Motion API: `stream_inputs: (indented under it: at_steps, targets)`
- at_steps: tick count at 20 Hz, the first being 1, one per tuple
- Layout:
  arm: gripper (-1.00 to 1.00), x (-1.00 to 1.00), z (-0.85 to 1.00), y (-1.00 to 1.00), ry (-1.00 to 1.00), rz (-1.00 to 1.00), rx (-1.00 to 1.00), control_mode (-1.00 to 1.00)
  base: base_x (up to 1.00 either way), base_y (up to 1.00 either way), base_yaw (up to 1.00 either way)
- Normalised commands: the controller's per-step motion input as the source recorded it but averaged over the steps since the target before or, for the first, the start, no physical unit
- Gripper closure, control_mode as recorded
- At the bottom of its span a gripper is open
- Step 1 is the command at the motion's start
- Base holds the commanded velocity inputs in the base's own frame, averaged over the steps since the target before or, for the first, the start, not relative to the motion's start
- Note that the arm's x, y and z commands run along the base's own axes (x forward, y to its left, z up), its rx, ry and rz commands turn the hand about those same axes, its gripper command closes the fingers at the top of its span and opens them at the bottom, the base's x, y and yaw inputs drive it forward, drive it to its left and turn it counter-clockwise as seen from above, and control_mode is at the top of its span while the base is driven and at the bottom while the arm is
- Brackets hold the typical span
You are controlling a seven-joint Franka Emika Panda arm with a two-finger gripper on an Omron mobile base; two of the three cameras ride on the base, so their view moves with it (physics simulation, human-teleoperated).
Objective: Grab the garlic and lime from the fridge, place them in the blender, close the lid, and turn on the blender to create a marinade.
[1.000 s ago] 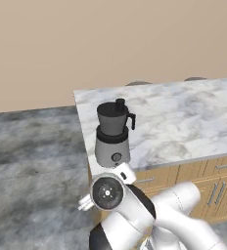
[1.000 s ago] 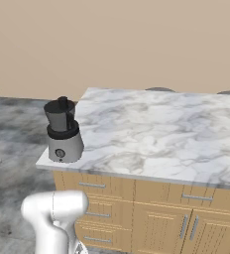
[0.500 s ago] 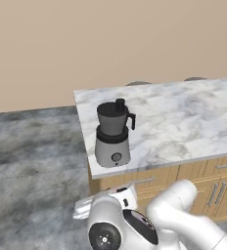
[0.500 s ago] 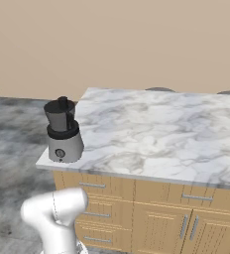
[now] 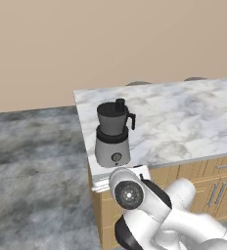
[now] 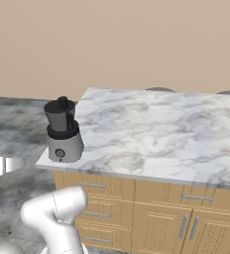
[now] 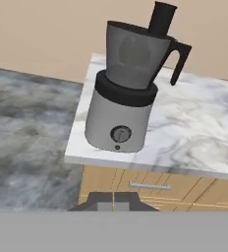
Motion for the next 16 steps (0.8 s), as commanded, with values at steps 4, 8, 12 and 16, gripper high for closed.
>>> stream_inputs:
  at_steps: [4, 8, 12, 16]
  targets:
    - [1.00, 0.00, -0.79, -0.65, -0.01, 0.10, 0.19, -1.00, 0.00, 0.00, 0.00]
    - [1.00, 0.11, -0.43, -0.27, -0.17, 0.02, 0.13, -1.00, 0.00, 0.00, 0.00]
    - [1.00, 0.00, -0.67, -0.28, -0.36, 0.06, 0.01, -1.00, 0.00, 0.00, 0.00]
    - [1.00, 0.00, -0.58, -0.32, -0.43, 0.07, 0.00, -1.00, 0.00, 0.00, 0.00]
